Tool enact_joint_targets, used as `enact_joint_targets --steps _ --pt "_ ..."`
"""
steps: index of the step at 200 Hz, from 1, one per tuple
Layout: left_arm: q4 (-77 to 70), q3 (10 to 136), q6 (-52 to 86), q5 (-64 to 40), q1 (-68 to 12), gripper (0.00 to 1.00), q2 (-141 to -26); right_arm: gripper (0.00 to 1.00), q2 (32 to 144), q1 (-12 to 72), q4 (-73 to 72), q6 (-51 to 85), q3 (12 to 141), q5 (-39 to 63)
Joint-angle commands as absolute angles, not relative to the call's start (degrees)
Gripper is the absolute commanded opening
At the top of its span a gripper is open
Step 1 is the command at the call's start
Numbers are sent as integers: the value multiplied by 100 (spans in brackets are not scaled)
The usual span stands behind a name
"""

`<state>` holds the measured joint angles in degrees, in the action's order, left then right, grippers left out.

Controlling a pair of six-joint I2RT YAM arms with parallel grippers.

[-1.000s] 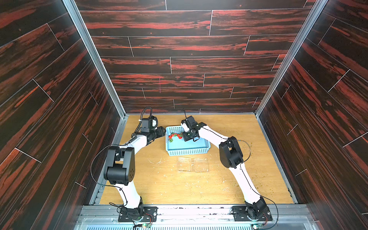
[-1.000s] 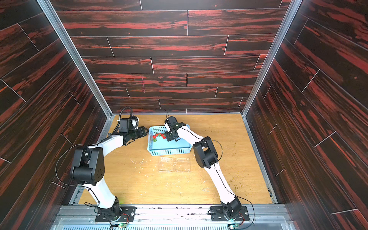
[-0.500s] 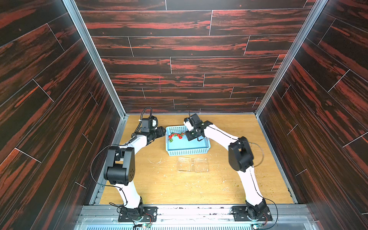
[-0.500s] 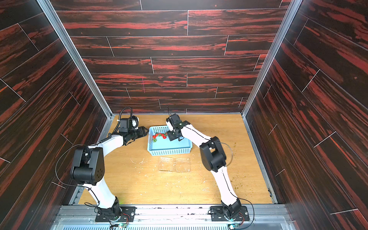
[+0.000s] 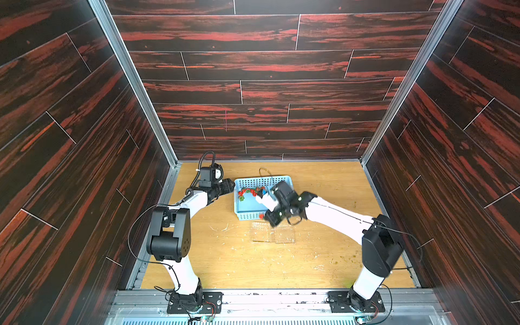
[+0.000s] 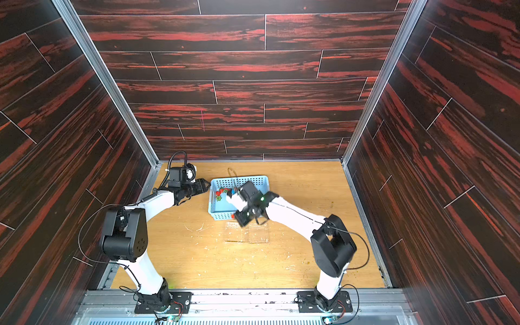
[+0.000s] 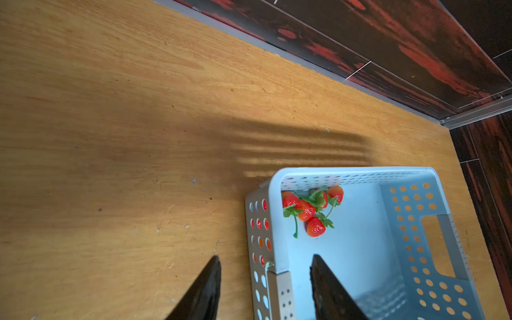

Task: Pack strawberries into containers
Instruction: Place the strawberry in the packing box, then pick up the strawberry from the basket.

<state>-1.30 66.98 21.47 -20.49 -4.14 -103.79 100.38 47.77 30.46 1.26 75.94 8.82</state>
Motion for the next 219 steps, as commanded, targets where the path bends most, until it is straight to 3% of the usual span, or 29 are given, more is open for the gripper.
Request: enact_joint_targets --steps 1,41,85,108,138,169,219 --pt "-168 6798 2153 -2135 -431 54 -10233 0 10150 4906 3042 261 7371 1150" --pt "-154 6792 2153 -2153 -431 54 -10215 0 10634 5027 3018 333 7472 993" --pt "-150 6820 2145 -2227 -438 54 -10283 31 10652 5035 3137 272 7662 545" --pt "-151 6838 2162 -2278 -439 54 -10331 40 10463 4949 3104 292 7804 546" --pt "-152 6847 2153 -2285 -439 54 -10338 41 10596 4731 3133 100 8326 256" --pt "-114 6864 2158 -2320 -439 53 -10335 42 11276 4282 3096 -45 9485 -28" --pt "-79 6931 2205 -2495 -448 53 -10432 45 13638 3769 4121 -102 12538 -346"
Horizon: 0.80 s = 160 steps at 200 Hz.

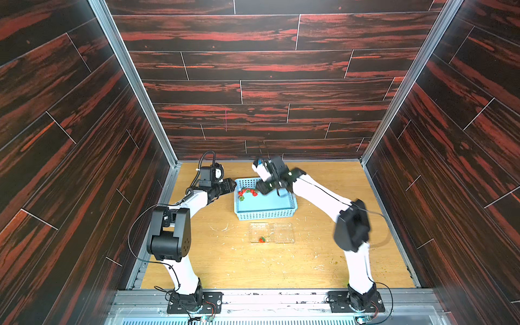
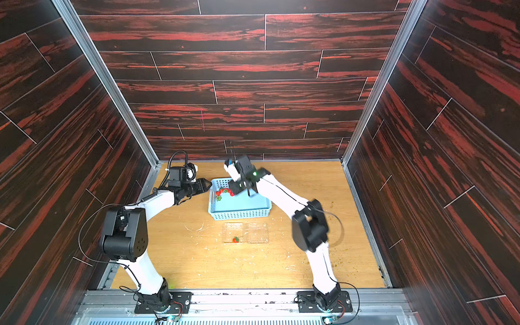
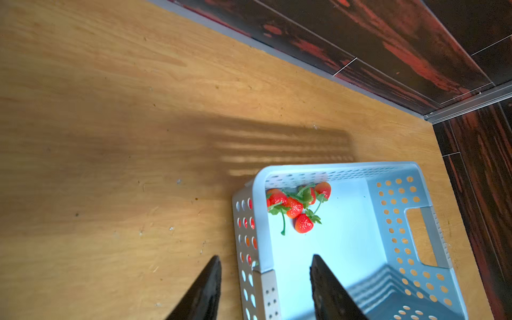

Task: Pack strawberries into containers
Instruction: Pick up the strawberry from the basket.

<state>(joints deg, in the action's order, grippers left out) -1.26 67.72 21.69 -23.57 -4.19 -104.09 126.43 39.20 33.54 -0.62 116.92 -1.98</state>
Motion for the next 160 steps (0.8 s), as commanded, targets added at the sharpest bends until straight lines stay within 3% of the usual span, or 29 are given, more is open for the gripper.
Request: enact_joint_targets --steps 1,34,160 --pt "-79 6928 2201 -2496 -448 53 -10433 45 13715 3761 4135 -90 12593 -346" --pt "-62 6938 2199 -2583 -475 53 -10471 45 14554 3561 4356 285 13705 -50" --pt "44 7013 2145 -2716 -532 51 -10616 45 15014 3516 2954 1500 13185 554"
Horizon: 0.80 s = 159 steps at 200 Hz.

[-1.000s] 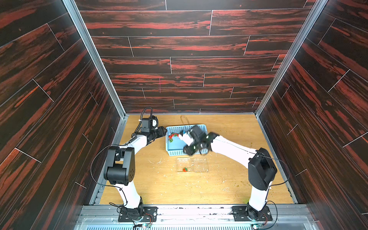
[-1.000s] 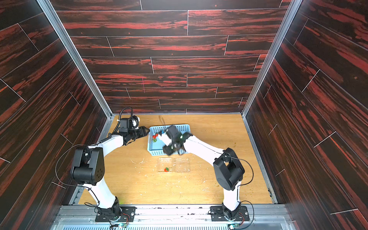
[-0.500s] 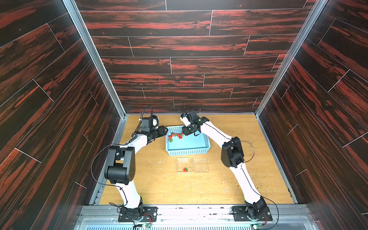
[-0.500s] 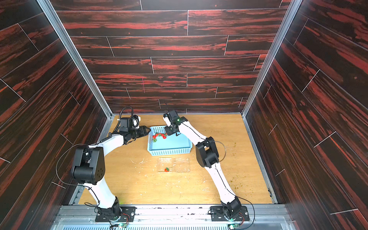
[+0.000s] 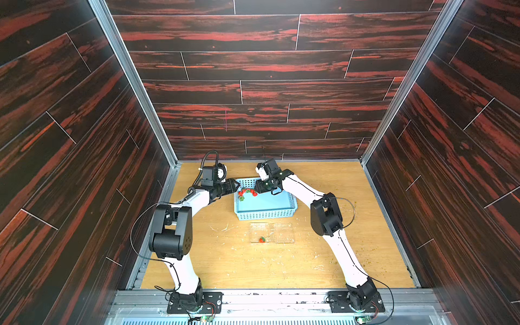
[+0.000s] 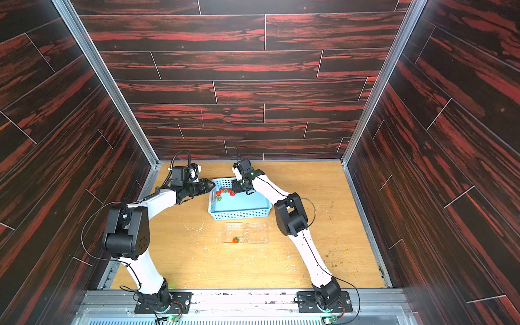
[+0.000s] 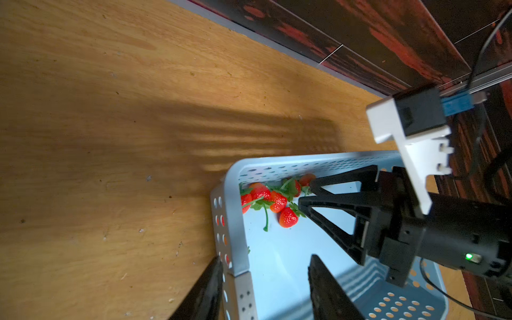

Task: Pack strawberries into containers
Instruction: Pick up the strawberry from the basket.

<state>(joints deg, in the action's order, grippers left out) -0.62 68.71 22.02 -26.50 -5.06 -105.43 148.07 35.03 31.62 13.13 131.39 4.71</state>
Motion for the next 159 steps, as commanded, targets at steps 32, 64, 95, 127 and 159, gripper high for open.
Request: enact_joint_targets --steps 32,64,95,127,159 --pt "51 7020 2145 -2742 -536 51 -10652 37 15109 3524 2848 1475 13372 411" --pt "88 7030 2096 -2708 -536 51 -10626 20 15090 3527 3006 1419 13467 352" --pt "83 7024 2107 -2725 -536 51 -10626 5 14707 3525 2874 1422 13027 348" --pt "68 7024 2109 -2741 -540 51 -10617 1 14422 3526 2808 1414 12625 360" --pt "70 7013 2109 -2734 -545 51 -10586 0 14212 3533 2743 1427 12440 387"
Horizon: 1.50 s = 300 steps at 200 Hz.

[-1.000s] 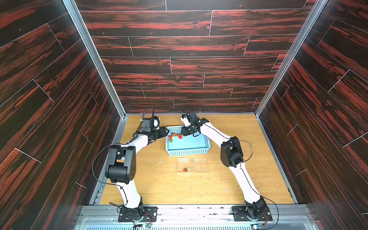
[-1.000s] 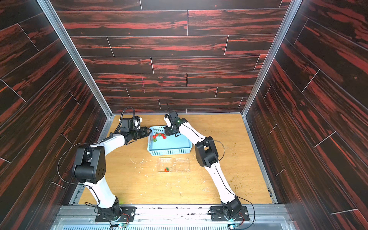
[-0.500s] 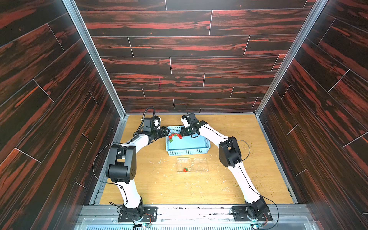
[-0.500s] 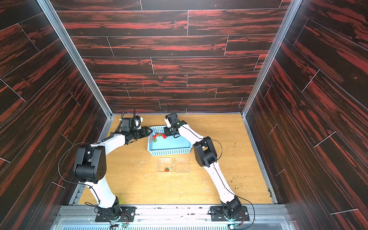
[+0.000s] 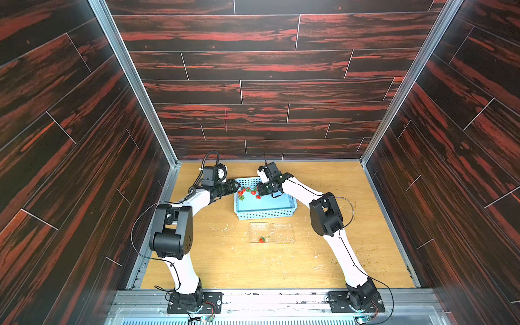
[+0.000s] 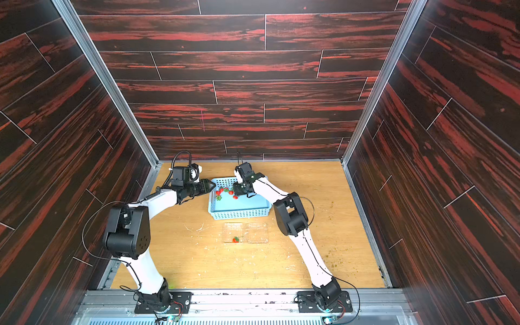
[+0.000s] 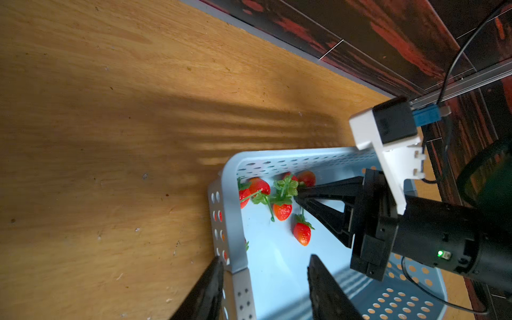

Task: Pack strawberries into containers
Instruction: Pick up the strawberry from the basket, then place the strawberry in the packing box.

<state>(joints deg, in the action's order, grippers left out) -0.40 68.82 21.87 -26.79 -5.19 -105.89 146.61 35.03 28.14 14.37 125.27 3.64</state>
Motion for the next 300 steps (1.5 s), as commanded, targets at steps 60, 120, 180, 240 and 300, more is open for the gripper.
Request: enact_joint_targets --steps 60,120,180,240,300 --pt "102 7019 2083 -2707 -545 51 -10564 0 13309 3551 2690 1141 11915 273" --pt "123 7030 2057 -2689 -554 51 -10569 0 12075 3697 2760 714 10859 554" --pt "141 7049 2030 -2679 -560 51 -10589 0 10589 4354 2777 508 8807 1500" --pt "140 7066 2030 -2689 -562 51 -10591 0 10795 4886 2409 731 7831 1488" --pt "167 7074 2012 -2667 -562 50 -10594 36 10832 4913 2670 460 8066 891"
